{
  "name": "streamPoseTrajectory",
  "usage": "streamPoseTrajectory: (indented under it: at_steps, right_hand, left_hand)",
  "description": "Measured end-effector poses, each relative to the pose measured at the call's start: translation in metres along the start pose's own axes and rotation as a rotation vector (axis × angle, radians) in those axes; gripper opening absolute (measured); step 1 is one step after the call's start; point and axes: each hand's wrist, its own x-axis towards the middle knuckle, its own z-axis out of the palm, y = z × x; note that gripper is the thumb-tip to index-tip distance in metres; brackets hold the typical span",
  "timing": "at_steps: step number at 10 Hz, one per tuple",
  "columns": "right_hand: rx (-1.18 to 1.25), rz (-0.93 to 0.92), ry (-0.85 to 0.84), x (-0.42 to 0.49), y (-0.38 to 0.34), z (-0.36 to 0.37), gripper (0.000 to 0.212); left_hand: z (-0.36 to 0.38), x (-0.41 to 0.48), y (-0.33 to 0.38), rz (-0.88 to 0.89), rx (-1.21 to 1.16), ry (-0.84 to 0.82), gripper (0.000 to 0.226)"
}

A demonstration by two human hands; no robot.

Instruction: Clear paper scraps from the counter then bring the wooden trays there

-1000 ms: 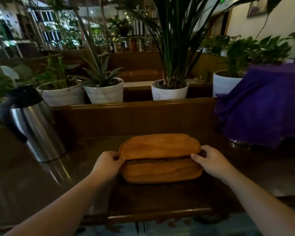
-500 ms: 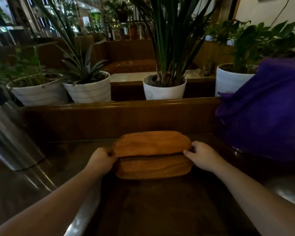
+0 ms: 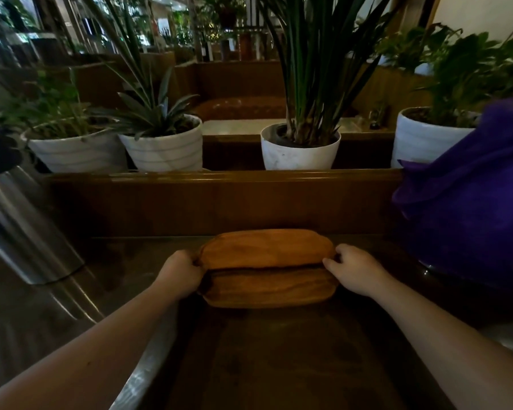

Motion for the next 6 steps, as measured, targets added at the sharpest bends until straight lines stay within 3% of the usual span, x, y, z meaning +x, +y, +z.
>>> streamPoseTrajectory:
  at_steps: [3,5,6]
  right_hand:
    - [-0.088,0.021,0.032,-0.001,-0.005,0.009,0.022]
    - [-0.196,0.053,0.072,-0.017,-0.014,0.011,0.026]
    - [-0.308,0.000,0.110,-0.026,-0.031,0.009,0.058]
  left_hand:
    - [0.002,0.002,-0.008,0.058,0.069,0.002,0.011]
    - [-0.004,-0.003,-0.013,0.226,0.439,-0.064,0.025]
    - [-0.012,-0.003,-0.015,0.309,0.573,-0.021,0.045]
